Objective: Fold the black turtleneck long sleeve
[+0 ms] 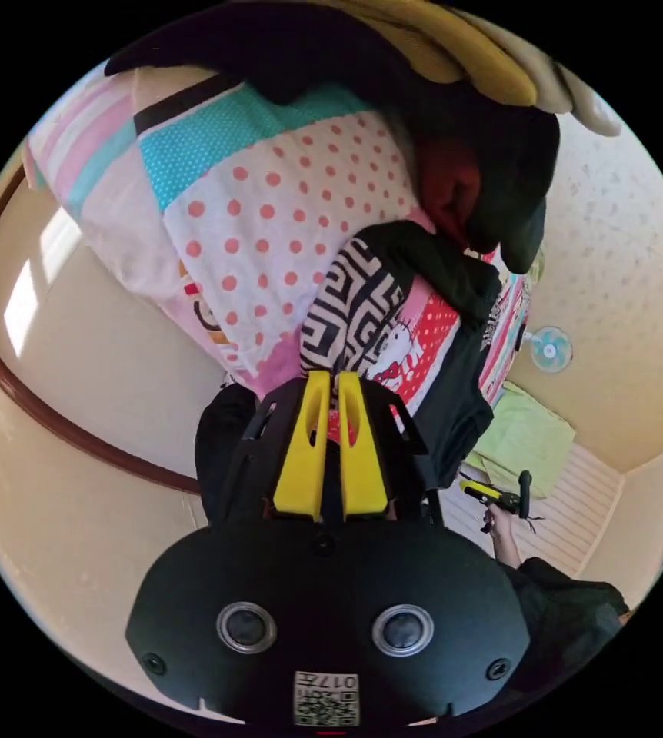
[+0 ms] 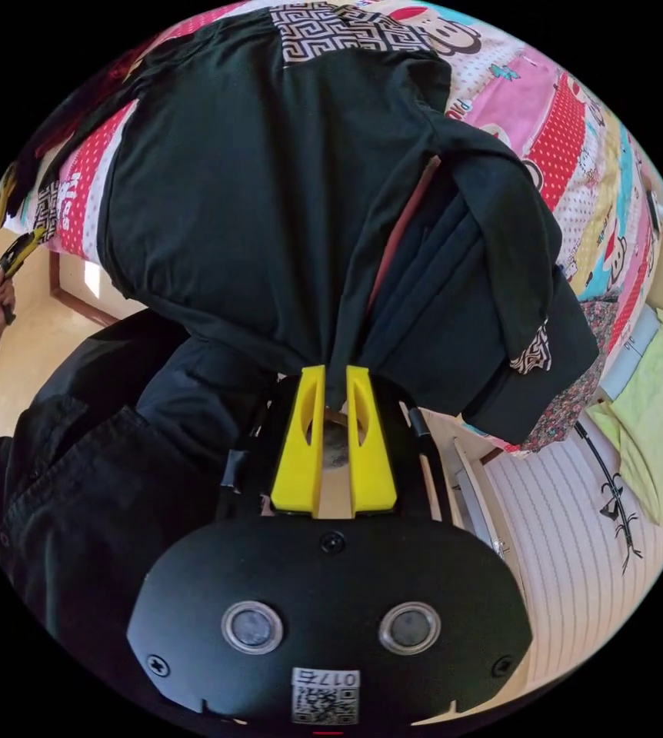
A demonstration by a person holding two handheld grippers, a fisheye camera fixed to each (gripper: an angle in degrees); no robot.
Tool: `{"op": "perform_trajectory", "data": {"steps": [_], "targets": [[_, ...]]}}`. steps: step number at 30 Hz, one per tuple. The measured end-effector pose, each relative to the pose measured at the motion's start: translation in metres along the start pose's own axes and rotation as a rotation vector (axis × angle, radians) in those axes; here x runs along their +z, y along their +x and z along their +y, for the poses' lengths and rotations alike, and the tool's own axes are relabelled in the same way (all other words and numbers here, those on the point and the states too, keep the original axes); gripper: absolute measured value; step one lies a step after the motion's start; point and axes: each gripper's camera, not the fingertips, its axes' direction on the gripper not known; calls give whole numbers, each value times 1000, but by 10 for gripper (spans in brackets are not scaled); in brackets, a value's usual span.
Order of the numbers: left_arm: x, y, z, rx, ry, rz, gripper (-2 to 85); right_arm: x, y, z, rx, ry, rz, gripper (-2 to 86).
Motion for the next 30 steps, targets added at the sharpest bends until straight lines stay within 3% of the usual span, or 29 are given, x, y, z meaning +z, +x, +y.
{"op": "perform_trajectory", "data": {"steps": [3,7,12,16,20,25,28,30], "targets": [[-57,-19,14,63,27,53,8,-10,-5,-5,4,-7,-15,38],[-115,-92,26,-150,194,-23,39,-17,-18,-18,3,-18,-44,30],[-98,-170,51,-405,329,298,123,-35,-40,-27,-45,-7,15,25],[-25,-203,63,-516,327,666,153,-43,-48,-30,-67,-9,88,25],[49,-232,83,-760,493,1046,163,-41,-47,-33,-65,-29,95,26],[95,-246,85,-882,581,1216,150,-33,-48,-33,-95,-42,159,28],[92,-247,86,-816,684,1301,69,-26,-44,-35,-99,-32,186,30],[77,-245,93,-788,688,1235,45,-25,-40,-39,-98,9,177,32]]}}
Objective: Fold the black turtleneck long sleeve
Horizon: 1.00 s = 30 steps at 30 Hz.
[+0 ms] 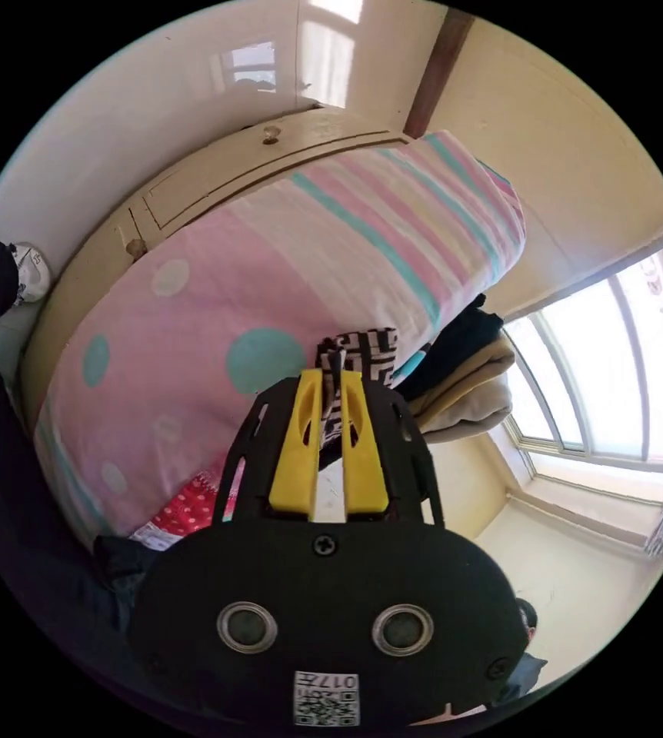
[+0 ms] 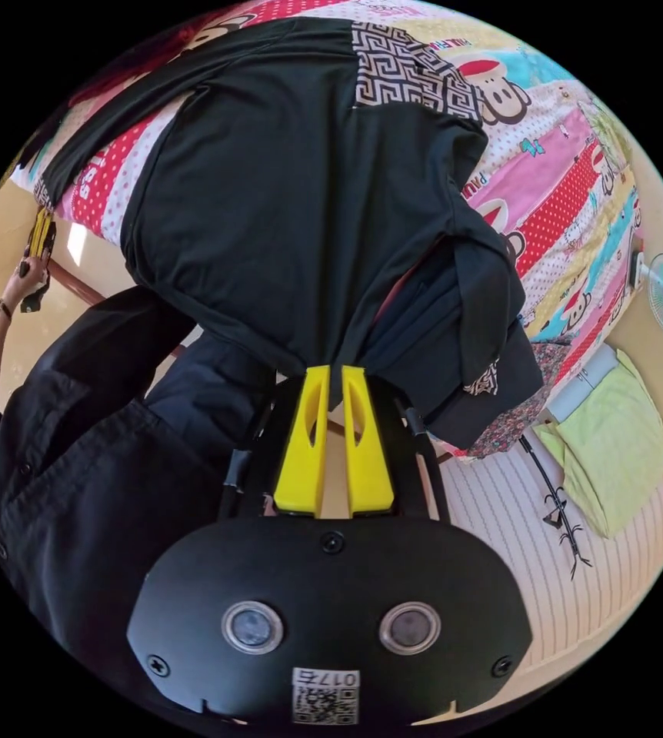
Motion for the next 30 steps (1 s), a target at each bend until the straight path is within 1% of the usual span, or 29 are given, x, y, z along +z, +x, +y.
{"op": "perform_trajectory", "data": {"steps": [2,3,5,6,8,9,10,12,13,15,17,18,20,21,22,23,24,25,26,27,29,30], "targets": [[-12,26,11,84,-37,-135,31,2,4,-15,-6,89,-30,37],[-14,34,16,116,-44,-153,24,3,5,-21,-8,115,-42,38],[-22,68,39,259,-87,-205,10,1,13,-49,1,272,-148,46],[-22,77,47,301,-104,-223,9,1,16,-56,13,317,-180,47],[-14,110,81,472,-188,-334,4,7,31,-78,127,546,-270,42],[-11,117,91,514,-203,-356,3,12,34,-84,152,588,-290,41],[-2,129,112,597,-234,-386,2,29,38,-104,194,605,-333,40],[15,143,146,708,-275,-419,0,72,41,-147,209,467,-405,42],[29,151,172,786,-298,-444,-1,110,40,-177,192,304,-452,44],[56,159,215,909,-336,-476,-1,132,52,-183,202,342,-497,46],[103,157,280,1107,-438,-494,-2,151,70,-181,182,332,-584,47],[117,153,298,1163,-477,-494,-2,154,74,-176,167,347,-606,48],[184,119,372,1386,-712,-541,-1,167,91,-144,157,420,-614,50],[203,105,388,1427,-785,-579,0,172,96,-135,162,429,-615,51],[240,69,419,1480,-904,-671,0,186,106,-117,183,439,-638,51],[269,33,449,1527,-986,-699,0,202,117,-98,214,444,-684,50],[281,15,465,1557,-1032,-684,1,211,123,-88,230,449,-713,50],[303,-21,495,1613,-1129,-645,2,229,132,-71,256,456,-766,48],[325,-62,523,1634,-1226,-644,3,246,142,-55,286,454,-805,48],[336,-84,535,1638,-1270,-653,4,255,146,-48,302,452,-822,48],[369,-181,575,1674,-1423,-696,10,286,165,-19,365,465,-877,50],[375,-207,581,1677,-1455,-720,13,294,170,-12,381,471,-888,51]]}}
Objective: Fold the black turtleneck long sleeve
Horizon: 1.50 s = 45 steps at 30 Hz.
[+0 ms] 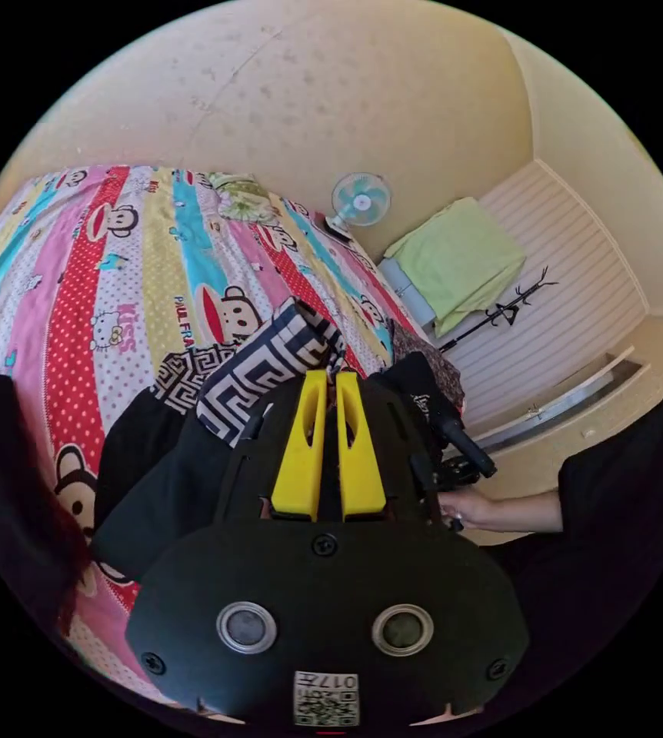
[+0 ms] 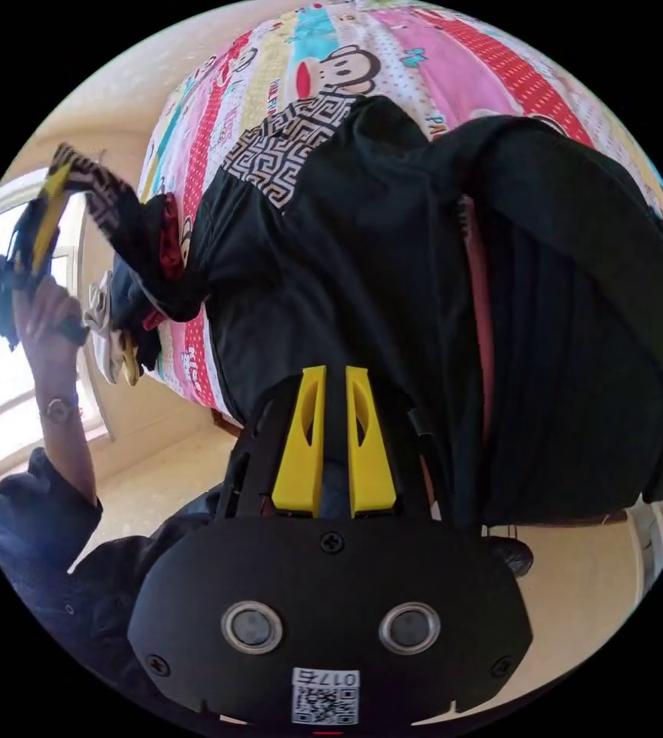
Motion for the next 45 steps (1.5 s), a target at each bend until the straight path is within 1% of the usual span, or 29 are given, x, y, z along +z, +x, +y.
{"op": "perform_trajectory", "data": {"steps": [2,4,5,7,10,13,15,16,17,19,21,22,23,24,26,27,28,30,32,33,34,35,36,37,38,39,42,43,45], "targets": [[115,4,1,1,-234,20,37,-16,39,16,65,51,-47,60],[173,5,13,-48,-385,33,92,-35,70,28,121,119,-83,67],[184,11,23,-77,-380,40,108,-51,93,37,168,184,-113,72],[181,20,37,-115,-334,72,114,-77,132,53,254,309,-180,81],[165,30,65,-216,-320,94,113,-108,212,80,471,522,-283,102],[153,38,93,-282,-363,86,113,-123,285,94,677,662,-292,117],[149,43,107,-296,-408,48,113,-123,319,89,780,668,-232,120],[148,46,114,-300,-444,24,113,-112,344,80,886,584,-211,121],[149,49,119,-307,-474,5,113,-91,368,68,961,457,-280,119],[150,54,123,-321,-497,-14,113,-56,391,52,970,353,-432,101],[151,62,122,-337,-505,-23,112,-40,402,51,968,419,-544,60],[151,68,120,-340,-503,-22,111,-45,404,53,928,531,-624,37],[151,77,117,-331,-500,-22,108,-61,401,56,839,659,-691,27],[151,81,115,-324,-500,-25,107,-71,399,57,776,719,-724,24],[155,97,112,-312,-509,-41,102,-113,389,61,413,915,-864,17],[157,100,112,-313,-512,-38,101,-123,387,62,331,935,-876,16],[160,107,113,-317,-517,-29,101,-137,384,66,247,944,-834,15],[164,117,115,-323,-520,-24,101,-147,385,71,166,962,-716,15],[168,129,120,-338,-527,-30,101,-134,405,68,34,905,-605,18],[169,131,122,-347,-527,-33,100,-125,414,66,52,870,-567,19],[170,134,125,-373,-527,-33,100,-100,441,59,202,763,-485,22],[169,136,127,-399,-524,-28,100,-72,470,53,397,602,-410,26],[169,137,128,-412,-521,-25,100,-62,481,53,491,530,-362,28],[166,140,129,-434,-515,-20,100,-55,493,59,640,462,-252,34],[162,143,130,-448,-505,-23,100,-64,491,65,671,502,-188,42],[160,144,130,-453,-500,-28,100,-71,487,67,653,538,-176,47],[151,149,130,-479,-483,-57,100,-105,450,57,537,634,-103,79],[150,151,130,-492,-481,-59,100,-113,437,42,480,616,-68,88],[148,154,129,-506,-475,-59,100,-113,436,9,501,500,-73,100]]}}
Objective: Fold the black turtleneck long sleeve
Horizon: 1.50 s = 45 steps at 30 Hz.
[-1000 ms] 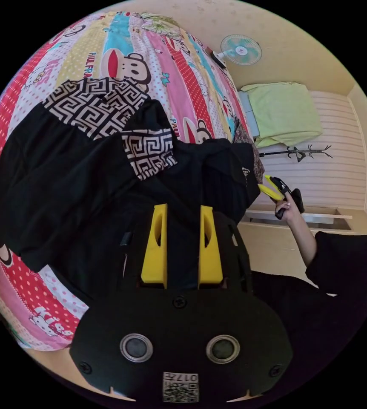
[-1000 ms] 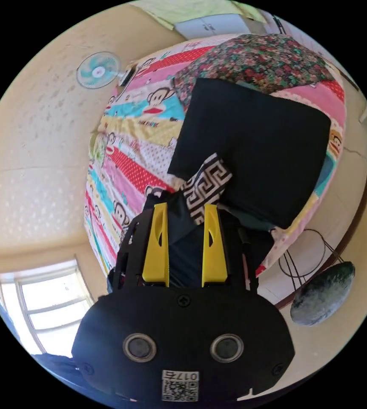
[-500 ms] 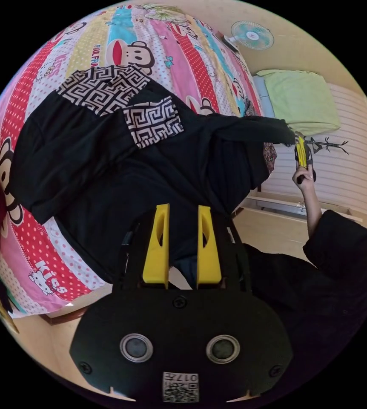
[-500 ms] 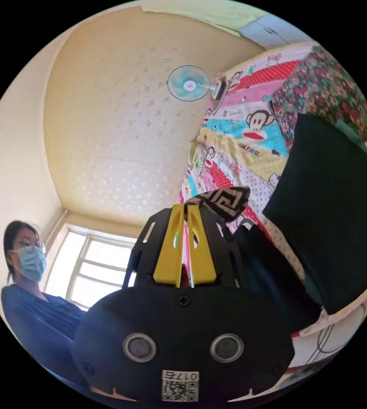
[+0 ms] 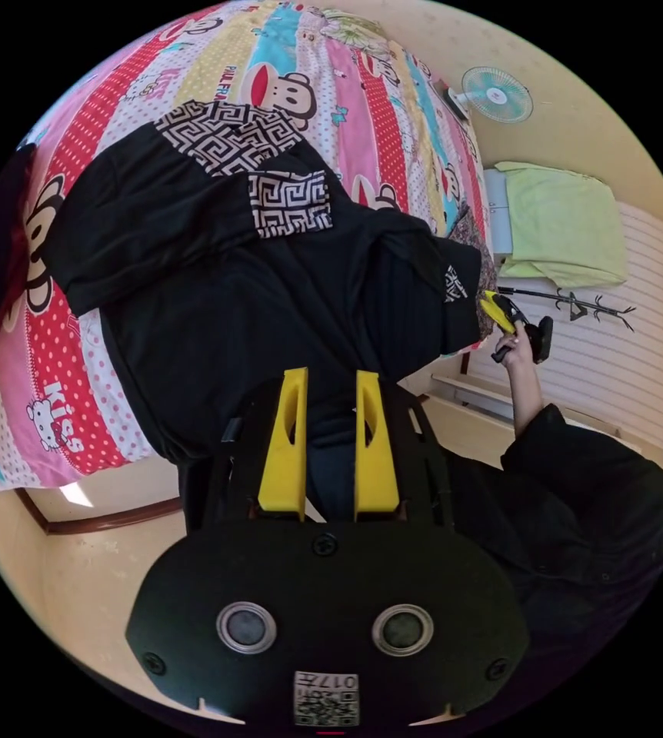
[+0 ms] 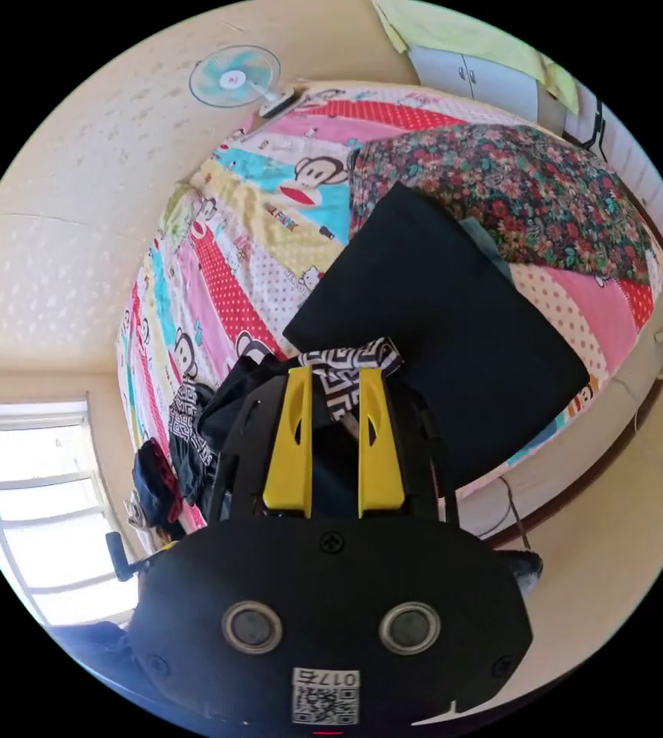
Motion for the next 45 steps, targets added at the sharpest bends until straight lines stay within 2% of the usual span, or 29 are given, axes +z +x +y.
{"op": "perform_trajectory", "data": {"steps": [2,5,8,10,14,17,19,24,25,26,28,30,32,34,35,37,39,40,42,44,45], "targets": [[-4,8,2,-1,21,-3,99,34,4,-31,114,-120,-67,117],[-9,17,5,12,35,-27,99,66,30,-61,267,-121,-102,116],[-12,18,11,-2,35,-61,98,87,51,-87,343,-174,-29,57],[-15,15,16,-17,43,-58,98,81,55,-99,340,-189,-82,31],[-23,-1,29,-91,69,-35,94,-4,23,-102,28,41,-522,15],[-26,-11,34,-139,92,16,92,-55,30,-83,-52,127,-568,12],[-26,-15,34,-155,100,39,92,-58,52,-77,-68,128,-592,12],[-20,-22,33,-193,94,85,90,-1,162,-53,171,62,-432,8],[-21,-24,33,-204,97,101,90,5,189,-39,313,50,-435,7],[-23,-25,34,-213,102,110,89,-1,204,-28,371,101,-530,8],[-27,-28,38,-225,108,110,89,-17,201,-23,306,164,-644,10],[-30,-32,40,-239,103,103,88,-29,182,-31,244,98,-572,17],[-36,-40,39,-265,100,108,88,-40,160,-46,223,38,-378,45],[-43,-44,35,-280,124,130,88,-32,156,-60,302,-44,-311,116],[-48,-46,33,-284,142,147,88,-22,154,-69,334,-98,-332,122],[-55,-48,27,-287,159,166,88,-7,151,-81,360,-124,-356,112],[-61,-49,21,-284,165,174,87,5,151,-88,432,-145,-292,66],[-66,-49,18,-280,164,173,87,5,148,-90,472,-140,-317,42],[-75,-49,14,-271,170,168,87,-12,127,-92,412,-59,-535,31],[-87,-51,10,-259,187,161,86,-51,70,-99,165,7,-848,23],[-90,-52,9,-260,189,160,86,-63,53,-101,89,10,-924,22]]}}
